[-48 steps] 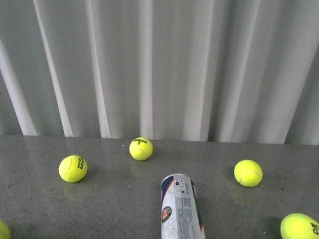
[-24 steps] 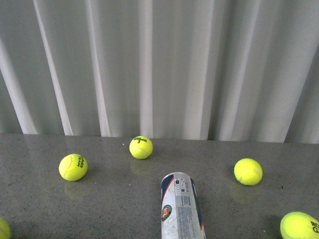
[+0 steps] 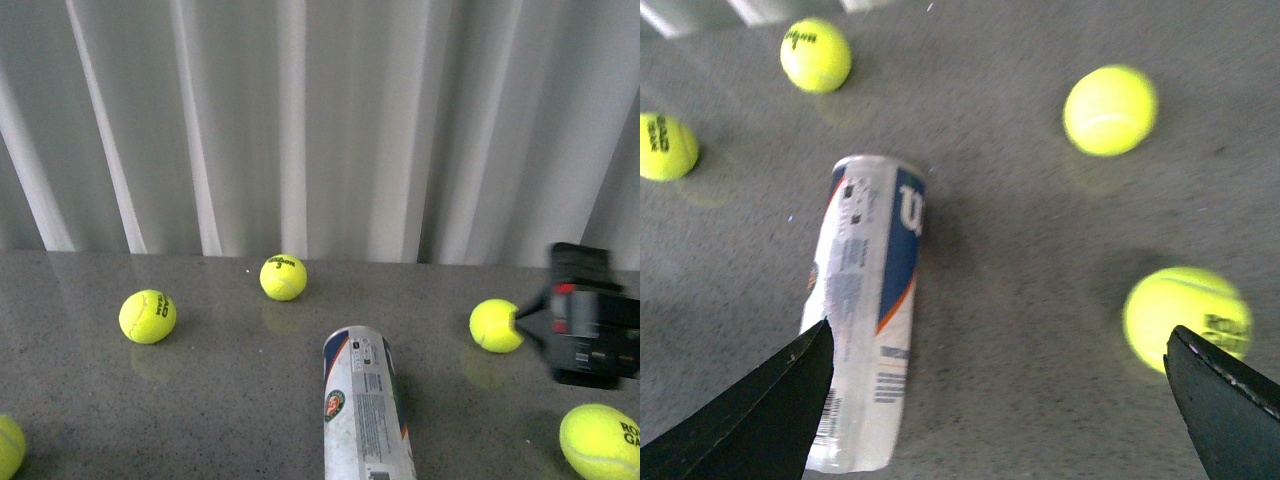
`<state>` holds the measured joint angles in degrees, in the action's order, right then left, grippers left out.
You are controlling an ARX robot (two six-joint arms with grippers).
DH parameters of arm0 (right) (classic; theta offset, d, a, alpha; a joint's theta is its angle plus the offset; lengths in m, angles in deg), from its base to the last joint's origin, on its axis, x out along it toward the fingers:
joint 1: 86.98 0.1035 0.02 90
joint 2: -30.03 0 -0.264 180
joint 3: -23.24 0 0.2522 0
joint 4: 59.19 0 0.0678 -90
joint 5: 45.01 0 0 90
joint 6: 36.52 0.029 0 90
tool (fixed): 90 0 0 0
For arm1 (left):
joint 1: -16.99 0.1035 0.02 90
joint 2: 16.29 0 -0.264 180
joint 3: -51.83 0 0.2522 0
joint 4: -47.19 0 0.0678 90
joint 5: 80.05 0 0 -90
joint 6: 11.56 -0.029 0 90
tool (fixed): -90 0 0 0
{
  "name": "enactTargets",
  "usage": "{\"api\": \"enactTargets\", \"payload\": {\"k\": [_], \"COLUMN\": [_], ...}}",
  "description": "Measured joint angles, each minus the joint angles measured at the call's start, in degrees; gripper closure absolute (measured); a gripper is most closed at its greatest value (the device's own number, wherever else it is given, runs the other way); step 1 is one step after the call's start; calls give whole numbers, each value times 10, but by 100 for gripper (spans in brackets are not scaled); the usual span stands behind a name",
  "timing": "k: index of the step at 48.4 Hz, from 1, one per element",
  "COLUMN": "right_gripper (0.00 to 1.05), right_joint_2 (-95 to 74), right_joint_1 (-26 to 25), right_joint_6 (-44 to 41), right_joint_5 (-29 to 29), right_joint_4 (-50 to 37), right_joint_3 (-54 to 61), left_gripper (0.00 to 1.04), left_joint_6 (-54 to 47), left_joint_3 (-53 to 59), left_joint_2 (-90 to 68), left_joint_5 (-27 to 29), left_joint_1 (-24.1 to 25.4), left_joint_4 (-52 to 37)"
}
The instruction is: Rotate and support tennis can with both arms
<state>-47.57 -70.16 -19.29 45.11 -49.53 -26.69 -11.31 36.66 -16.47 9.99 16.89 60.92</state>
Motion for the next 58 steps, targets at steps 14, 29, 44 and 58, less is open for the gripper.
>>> {"api": "enactTargets", "payload": {"k": [14,29,44,58], "right_gripper": [7,7,7,27], "right_joint_2": [-232,-366,-453,-470], "right_joint_1": [60,103,102,98], "right_joint_6": [45,70,63,-74], "right_joint_5": [-17,-39,-54,-37], "right_joint_4": [21,25,59,64], "right_joint_3": [-144,-223,-282,-298], "left_gripper": [7,7,7,7], "left_joint_6": [0,0,0,0], "left_joint_3": [0,0,0,0], "left_joint_2": [0,0,0,0], "left_joint_5": [0,0,0,0], "left_joint_1": [0,0,0,0], "left_joint_4": [0,0,0,0]}}
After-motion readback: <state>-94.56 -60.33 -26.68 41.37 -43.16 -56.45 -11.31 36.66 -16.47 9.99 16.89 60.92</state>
